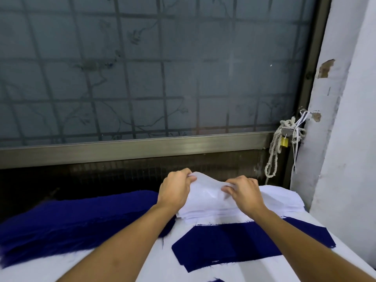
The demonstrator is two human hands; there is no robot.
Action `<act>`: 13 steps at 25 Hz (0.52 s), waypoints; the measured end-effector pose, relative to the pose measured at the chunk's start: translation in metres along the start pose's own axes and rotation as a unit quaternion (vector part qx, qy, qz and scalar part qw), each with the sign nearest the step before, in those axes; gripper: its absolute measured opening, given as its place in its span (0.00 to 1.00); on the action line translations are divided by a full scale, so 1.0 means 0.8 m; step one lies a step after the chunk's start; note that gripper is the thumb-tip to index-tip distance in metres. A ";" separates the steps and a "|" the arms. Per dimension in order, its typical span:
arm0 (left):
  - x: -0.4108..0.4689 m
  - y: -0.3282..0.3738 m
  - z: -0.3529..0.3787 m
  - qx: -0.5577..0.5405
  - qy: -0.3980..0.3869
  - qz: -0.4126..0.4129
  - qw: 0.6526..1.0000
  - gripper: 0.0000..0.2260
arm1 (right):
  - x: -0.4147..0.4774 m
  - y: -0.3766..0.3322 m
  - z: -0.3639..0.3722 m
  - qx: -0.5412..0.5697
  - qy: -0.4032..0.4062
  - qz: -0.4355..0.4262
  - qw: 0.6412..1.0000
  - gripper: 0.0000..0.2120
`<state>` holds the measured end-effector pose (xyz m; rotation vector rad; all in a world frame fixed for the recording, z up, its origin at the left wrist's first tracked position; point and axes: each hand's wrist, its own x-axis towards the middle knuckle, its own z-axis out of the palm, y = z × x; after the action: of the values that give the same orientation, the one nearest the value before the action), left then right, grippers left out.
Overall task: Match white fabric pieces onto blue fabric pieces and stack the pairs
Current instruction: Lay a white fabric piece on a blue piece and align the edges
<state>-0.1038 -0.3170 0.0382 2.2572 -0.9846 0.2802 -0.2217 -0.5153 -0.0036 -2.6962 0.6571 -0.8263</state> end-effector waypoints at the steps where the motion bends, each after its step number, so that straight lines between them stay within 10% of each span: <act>1: -0.005 -0.001 -0.015 -0.015 0.007 -0.014 1.000 0.11 | -0.004 -0.001 -0.012 0.008 -0.004 0.013 1.000 0.09; 13: -0.132 -0.071 -0.189 -0.024 0.006 -0.089 0.996 0.08 | -0.100 -0.060 -0.113 0.176 -0.216 0.020 0.960 0.14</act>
<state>-0.1273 -0.1302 0.0813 2.2791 -0.7692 0.1911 -0.3161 -0.4441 0.0492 -2.4061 0.4130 -0.2847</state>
